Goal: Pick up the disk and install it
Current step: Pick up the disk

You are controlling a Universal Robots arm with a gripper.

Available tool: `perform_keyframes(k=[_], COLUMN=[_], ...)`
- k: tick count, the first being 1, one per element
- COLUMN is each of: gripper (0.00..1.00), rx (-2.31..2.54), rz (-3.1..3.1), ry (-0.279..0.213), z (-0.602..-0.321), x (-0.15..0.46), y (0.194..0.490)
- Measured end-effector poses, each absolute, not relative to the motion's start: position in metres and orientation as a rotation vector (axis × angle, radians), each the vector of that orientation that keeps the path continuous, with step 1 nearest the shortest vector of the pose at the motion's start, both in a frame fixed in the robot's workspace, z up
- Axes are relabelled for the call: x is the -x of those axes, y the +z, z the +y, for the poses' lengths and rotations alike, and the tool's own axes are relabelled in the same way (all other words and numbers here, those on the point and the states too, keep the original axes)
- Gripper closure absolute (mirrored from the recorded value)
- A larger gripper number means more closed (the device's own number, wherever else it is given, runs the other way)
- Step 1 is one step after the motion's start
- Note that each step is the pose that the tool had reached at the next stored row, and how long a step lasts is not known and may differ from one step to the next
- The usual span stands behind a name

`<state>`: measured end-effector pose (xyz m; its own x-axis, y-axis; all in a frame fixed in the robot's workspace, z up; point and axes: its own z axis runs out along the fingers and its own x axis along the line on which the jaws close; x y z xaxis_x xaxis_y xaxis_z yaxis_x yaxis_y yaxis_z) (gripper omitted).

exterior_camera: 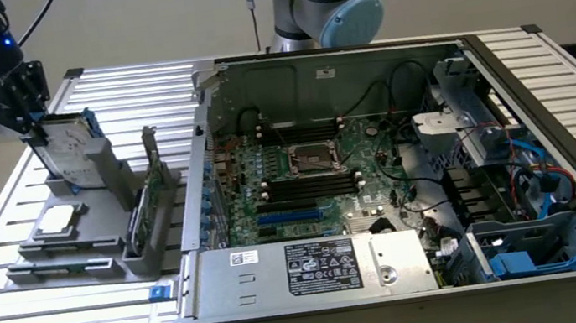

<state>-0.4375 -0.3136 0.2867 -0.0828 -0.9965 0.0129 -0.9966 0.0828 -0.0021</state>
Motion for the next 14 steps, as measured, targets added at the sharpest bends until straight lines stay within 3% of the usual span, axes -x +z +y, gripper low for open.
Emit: perform_keyframes(k=[14], gripper=[0.67], rx=[-2.121], rz=[-2.304], ry=[0.020], z=[-0.3136], x=[0.4375], y=[0.2866])
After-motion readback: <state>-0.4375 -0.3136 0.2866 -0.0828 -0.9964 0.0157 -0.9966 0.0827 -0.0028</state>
